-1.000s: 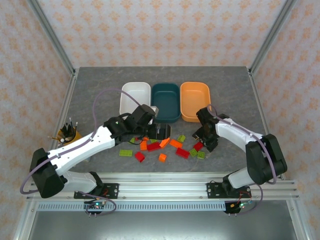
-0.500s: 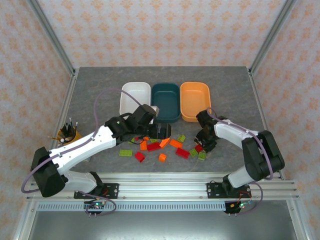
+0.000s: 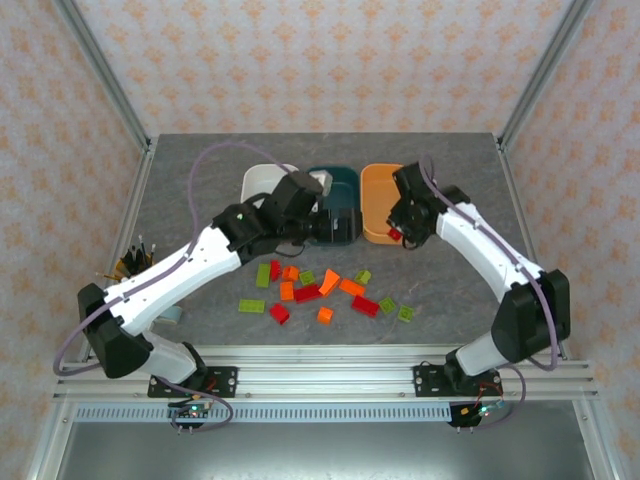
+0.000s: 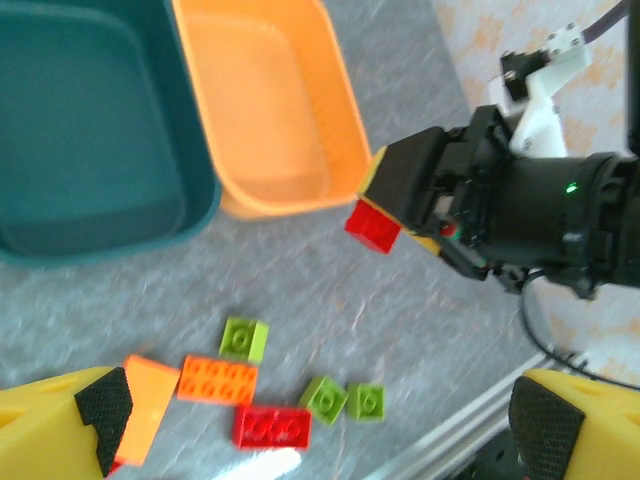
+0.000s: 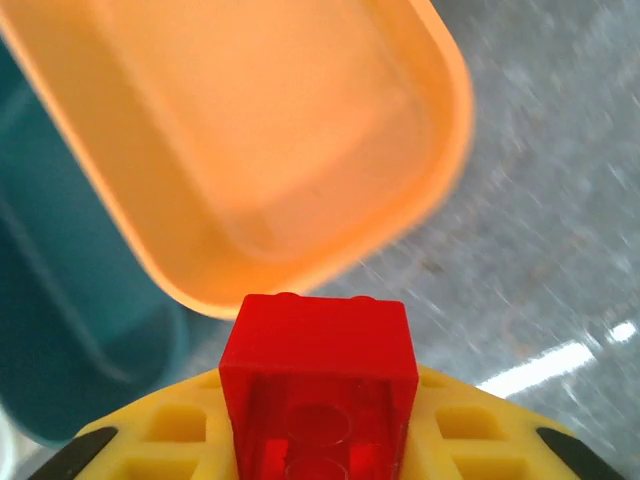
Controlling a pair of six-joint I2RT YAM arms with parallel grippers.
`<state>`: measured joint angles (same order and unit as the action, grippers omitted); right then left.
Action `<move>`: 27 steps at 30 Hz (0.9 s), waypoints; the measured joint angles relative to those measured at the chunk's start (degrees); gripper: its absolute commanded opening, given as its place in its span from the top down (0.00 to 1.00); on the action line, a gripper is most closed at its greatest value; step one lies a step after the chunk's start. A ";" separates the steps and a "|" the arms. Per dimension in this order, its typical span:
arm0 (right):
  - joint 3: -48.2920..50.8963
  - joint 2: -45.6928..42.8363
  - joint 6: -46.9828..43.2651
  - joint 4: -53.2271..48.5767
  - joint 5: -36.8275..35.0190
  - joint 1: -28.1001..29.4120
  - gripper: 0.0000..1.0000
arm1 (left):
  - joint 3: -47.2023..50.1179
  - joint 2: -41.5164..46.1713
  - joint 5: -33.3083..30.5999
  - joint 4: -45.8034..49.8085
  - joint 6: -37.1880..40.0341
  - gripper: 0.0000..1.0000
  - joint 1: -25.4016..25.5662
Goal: Sort the legos into containers by color
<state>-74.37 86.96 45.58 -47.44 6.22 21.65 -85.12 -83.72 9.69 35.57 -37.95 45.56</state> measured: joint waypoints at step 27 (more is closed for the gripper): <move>-24.20 21.86 -15.15 -4.81 1.99 -2.86 0.35 | 6.40 2.10 -5.68 11.96 -4.57 0.02 -9.27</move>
<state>-98.56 108.81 30.44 -52.25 8.21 18.79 -78.72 -81.62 4.01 47.53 -42.52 36.29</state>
